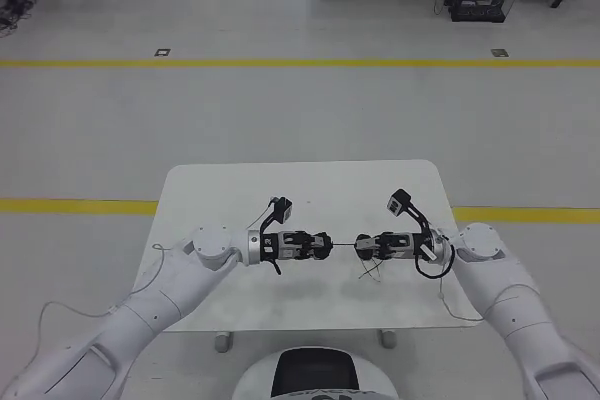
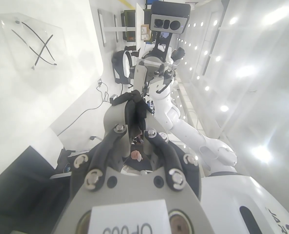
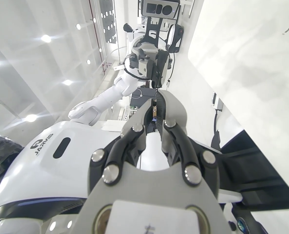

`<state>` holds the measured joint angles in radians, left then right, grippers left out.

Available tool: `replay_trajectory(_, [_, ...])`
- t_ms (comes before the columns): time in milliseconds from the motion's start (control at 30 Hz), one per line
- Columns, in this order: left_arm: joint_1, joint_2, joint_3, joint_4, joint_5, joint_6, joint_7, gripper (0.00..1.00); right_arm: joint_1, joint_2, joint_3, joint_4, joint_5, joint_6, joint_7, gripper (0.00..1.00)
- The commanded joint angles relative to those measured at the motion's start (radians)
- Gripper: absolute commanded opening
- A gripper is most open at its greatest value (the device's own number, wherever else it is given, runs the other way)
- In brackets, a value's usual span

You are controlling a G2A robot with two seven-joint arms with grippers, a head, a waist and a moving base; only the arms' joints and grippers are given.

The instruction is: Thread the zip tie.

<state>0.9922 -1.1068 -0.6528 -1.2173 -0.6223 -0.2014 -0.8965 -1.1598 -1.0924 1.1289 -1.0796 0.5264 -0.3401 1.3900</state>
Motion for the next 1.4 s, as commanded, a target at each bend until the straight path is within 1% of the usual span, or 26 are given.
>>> replay_trajectory(0, [0.0,0.0,0.0,0.0,0.0,0.0,0.0,0.0,0.001,0.001,0.0,0.002,0.0,0.0,0.0,0.09])
replay_trajectory(67, [0.0,0.0,0.0,0.0,0.0,0.0,0.0,0.0,0.002,0.001,0.001,0.004,0.002,0.0,-0.001,0.14])
replay_trajectory(167, [0.0,0.0,0.0,0.0,0.0,0.0,0.0,0.0,0.003,0.001,0.002,0.004,0.006,0.0,0.0,0.18])
replay_trajectory(200, [0.0,0.0,0.0,0.0,0.0,0.0,0.0,0.0,0.003,0.001,0.003,0.004,0.007,0.0,0.0,0.18])
replay_trajectory(300, [0.0,0.0,0.0,0.0,0.0,0.0,0.0,0.0,0.003,0.002,0.002,0.005,0.007,0.0,0.0,0.15])
replay_trajectory(400, [0.0,0.0,0.0,0.0,0.0,0.0,0.0,0.0,0.004,0.002,0.001,0.006,0.007,0.0,0.0,0.09])
replay_trajectory(467, [0.0,0.0,0.0,0.0,0.0,0.0,0.0,0.0,0.005,0.002,0.001,0.008,0.006,0.0,0.0,0.08])
replay_trajectory(533, [0.0,0.0,0.0,0.0,0.0,0.0,0.0,0.0,0.006,0.002,-0.001,0.01,0.006,0.0,0.0,0.01])
replay_trajectory(567, [0.0,0.0,0.0,0.0,0.0,0.0,0.0,0.0,0.006,0.002,-0.002,0.011,0.005,0.0,0.0,0.0])
replay_trajectory(900, [0.0,0.0,0.0,0.0,0.0,0.0,0.0,0.0,0.011,0.002,-0.008,0.015,-0.001,0.0,-0.006,0.0])
replay_trajectory(933, [0.0,0.0,0.0,0.0,0.0,0.0,0.0,0.44,0.011,0.002,-0.008,0.015,0.0,0.0,-0.007,0.0])
replay_trajectory(967, [0.0,0.0,0.0,0.0,0.0,0.0,0.0,1.0,0.01,0.002,-0.008,0.015,0.003,0.0,-0.007,0.0])
replay_trajectory(1133, [0.0,0.0,0.0,0.0,0.0,0.0,0.0,1.0,0.012,0.001,-0.009,0.024,0.024,0.0,-0.005,0.0])
replay_trajectory(1200, [0.011,-0.001,-0.003,-0.011,-0.004,0.0,0.028,1.0,0.015,0.0,-0.01,0.028,0.038,0.0,0.0,0.0])
replay_trajectory(1367, [0.019,-0.002,-0.01,-0.02,-0.009,0.001,0.028,1.0,0.02,-0.002,-0.021,0.027,0.062,0.0,0.0,0.0])
